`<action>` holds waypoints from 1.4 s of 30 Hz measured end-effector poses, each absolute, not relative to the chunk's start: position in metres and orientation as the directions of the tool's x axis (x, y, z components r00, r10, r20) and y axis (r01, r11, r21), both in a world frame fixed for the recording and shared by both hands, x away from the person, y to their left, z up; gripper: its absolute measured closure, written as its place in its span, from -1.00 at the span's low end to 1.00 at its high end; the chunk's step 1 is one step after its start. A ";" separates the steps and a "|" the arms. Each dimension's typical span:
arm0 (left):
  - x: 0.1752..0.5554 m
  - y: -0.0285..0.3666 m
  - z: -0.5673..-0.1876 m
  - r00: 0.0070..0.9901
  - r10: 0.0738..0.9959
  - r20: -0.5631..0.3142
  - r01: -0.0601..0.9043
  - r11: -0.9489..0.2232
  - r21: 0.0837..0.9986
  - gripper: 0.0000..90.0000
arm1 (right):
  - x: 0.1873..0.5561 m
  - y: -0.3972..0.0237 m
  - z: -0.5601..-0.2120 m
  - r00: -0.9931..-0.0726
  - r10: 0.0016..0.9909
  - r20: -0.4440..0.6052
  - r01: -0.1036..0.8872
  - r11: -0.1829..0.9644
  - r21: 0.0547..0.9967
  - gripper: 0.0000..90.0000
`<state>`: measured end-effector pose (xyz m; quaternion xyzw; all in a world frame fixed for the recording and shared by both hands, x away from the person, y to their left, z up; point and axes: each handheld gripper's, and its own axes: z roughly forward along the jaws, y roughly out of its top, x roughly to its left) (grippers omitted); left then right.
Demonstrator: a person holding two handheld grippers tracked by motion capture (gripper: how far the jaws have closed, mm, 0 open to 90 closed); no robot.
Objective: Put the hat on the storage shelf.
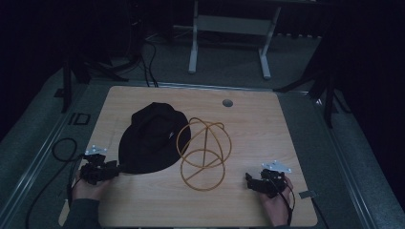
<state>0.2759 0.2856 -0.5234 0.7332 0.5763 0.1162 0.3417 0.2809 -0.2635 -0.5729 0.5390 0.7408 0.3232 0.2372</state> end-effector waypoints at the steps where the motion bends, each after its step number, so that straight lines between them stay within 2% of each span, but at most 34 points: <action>1: 0.278 0.284 -0.522 0.319 0.921 -0.224 0.765 -0.111 0.634 0.16 | 0.280 -0.263 -0.573 -0.301 0.954 -0.001 0.648 0.206 0.733 -0.73; 18: 0.291 0.280 -0.486 0.379 0.911 -0.162 0.763 -0.209 0.611 0.12 | 0.280 -0.263 -0.573 -0.297 0.955 -0.001 0.649 0.203 0.733 -0.73; 29: 0.305 0.266 -0.460 0.418 0.903 -0.098 0.770 -0.295 0.566 0.12 | 0.280 -0.262 -0.573 -0.296 0.955 -0.001 0.650 0.202 0.733 -0.73; 42: 0.318 0.253 -0.450 0.443 0.894 -0.070 0.776 -0.343 0.529 0.11 | 0.280 -0.262 -0.573 -0.301 0.953 0.000 0.648 0.205 0.733 -0.73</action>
